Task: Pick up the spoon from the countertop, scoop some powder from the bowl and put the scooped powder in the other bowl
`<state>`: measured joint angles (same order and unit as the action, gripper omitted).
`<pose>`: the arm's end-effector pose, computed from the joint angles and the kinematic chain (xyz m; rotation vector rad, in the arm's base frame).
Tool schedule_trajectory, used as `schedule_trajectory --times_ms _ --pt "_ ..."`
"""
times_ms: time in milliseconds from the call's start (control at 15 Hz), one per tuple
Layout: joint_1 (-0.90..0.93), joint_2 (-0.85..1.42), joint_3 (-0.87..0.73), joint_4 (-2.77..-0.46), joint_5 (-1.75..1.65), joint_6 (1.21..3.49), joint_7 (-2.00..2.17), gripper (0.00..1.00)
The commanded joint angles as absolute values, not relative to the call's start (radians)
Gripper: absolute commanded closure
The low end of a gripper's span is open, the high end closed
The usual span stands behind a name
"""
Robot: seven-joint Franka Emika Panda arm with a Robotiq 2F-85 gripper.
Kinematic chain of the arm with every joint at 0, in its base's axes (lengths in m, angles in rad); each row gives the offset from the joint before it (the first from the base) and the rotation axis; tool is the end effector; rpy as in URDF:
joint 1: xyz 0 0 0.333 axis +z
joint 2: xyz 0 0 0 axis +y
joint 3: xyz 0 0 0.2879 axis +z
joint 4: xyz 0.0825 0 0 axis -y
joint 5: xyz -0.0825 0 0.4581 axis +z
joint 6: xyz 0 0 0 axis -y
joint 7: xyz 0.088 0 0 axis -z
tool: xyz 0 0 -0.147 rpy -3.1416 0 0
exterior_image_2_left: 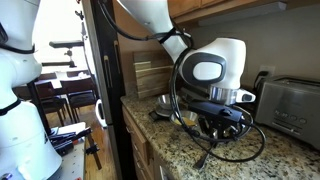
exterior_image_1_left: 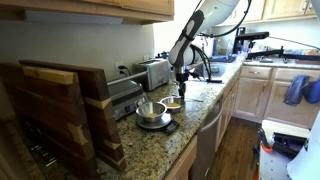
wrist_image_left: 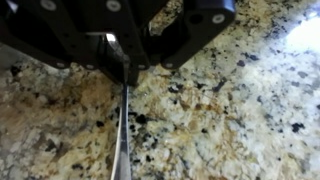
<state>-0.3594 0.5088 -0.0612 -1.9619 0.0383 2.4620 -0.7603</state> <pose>0.5916 -0.2661 0.0896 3.1013 0.4964 -0.0148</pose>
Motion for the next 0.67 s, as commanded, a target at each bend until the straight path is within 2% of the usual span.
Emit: schedule_trajectory --times_ms 0,600 --pt "-0.387 0.490 -0.039 -1.997 0.069 2.488 -0.804 0.95" --pt "-0.367 0.402 -0.044 -2.038 0.048 2.472 -0.836 0.95"
